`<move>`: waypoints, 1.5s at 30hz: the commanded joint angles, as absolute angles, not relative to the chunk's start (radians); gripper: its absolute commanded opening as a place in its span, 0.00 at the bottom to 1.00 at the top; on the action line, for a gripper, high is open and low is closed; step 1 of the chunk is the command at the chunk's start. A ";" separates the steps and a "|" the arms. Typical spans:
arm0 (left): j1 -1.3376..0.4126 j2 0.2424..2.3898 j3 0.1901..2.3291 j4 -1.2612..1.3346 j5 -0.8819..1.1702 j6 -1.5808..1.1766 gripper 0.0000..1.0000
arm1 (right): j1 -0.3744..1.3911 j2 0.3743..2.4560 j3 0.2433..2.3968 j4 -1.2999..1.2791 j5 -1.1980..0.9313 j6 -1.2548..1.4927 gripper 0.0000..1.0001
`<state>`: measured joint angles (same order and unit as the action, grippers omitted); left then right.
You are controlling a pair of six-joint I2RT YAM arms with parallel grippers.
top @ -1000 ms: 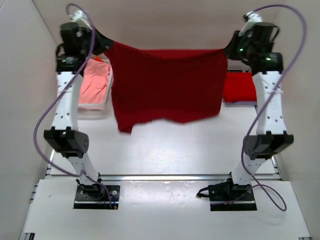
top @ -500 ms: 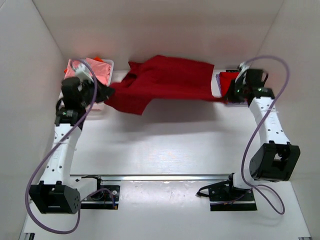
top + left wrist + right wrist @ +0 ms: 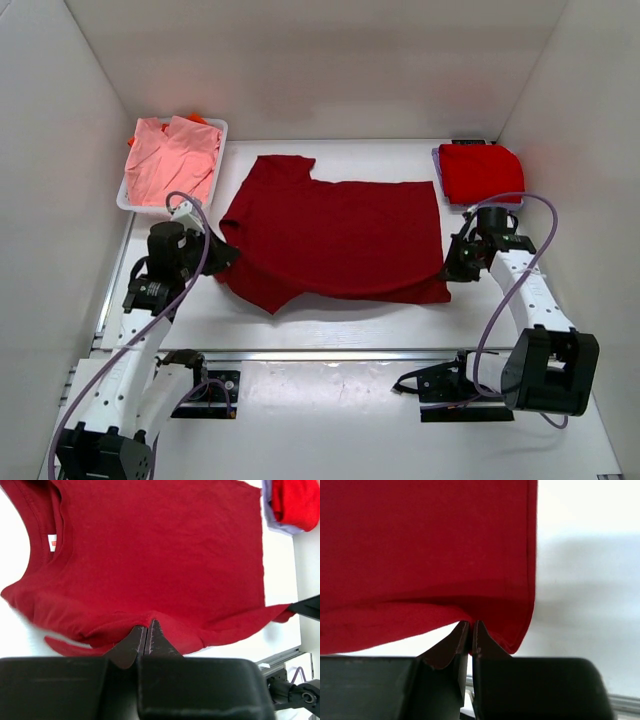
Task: Fold and stack the t-shirts
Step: Flatten out the tshirt, then grap the side of the flattened tshirt closest away from the robot with both arms, then fold the flattened tshirt in 1/3 of the way
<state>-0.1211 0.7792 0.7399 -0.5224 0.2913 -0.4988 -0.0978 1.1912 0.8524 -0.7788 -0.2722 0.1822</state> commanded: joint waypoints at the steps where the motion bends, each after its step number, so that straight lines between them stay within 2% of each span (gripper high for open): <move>1: -0.120 0.770 0.669 -0.525 0.278 -0.515 0.00 | -0.115 1.183 0.805 -0.778 -0.267 0.180 0.00; 8: -0.104 0.755 0.594 -0.512 0.238 -0.531 0.00 | -0.120 1.252 0.782 -0.735 -0.262 0.170 0.00; 17: -0.060 0.830 0.592 -0.440 0.221 -0.535 0.00 | -0.115 1.428 0.893 -0.689 -0.264 0.153 0.00; 31: -0.023 1.109 0.707 -0.334 0.236 -0.491 0.00 | -0.078 1.699 1.098 -0.673 -0.247 0.132 0.00; 41: -0.034 1.359 0.808 -0.256 0.258 -0.488 0.00 | -0.087 1.739 1.151 -0.693 -0.232 0.143 0.00; 43: -0.026 1.384 0.816 -0.246 0.253 -0.494 0.10 | -0.089 1.739 1.144 -0.677 -0.216 0.144 0.00; 44: -0.023 1.394 0.819 -0.242 0.247 -0.491 0.08 | -0.090 1.723 1.141 -0.663 -0.200 0.140 0.00; 45: -0.021 1.397 0.812 -0.235 0.241 -0.498 0.00 | -0.084 1.721 1.137 -0.654 -0.189 0.140 0.00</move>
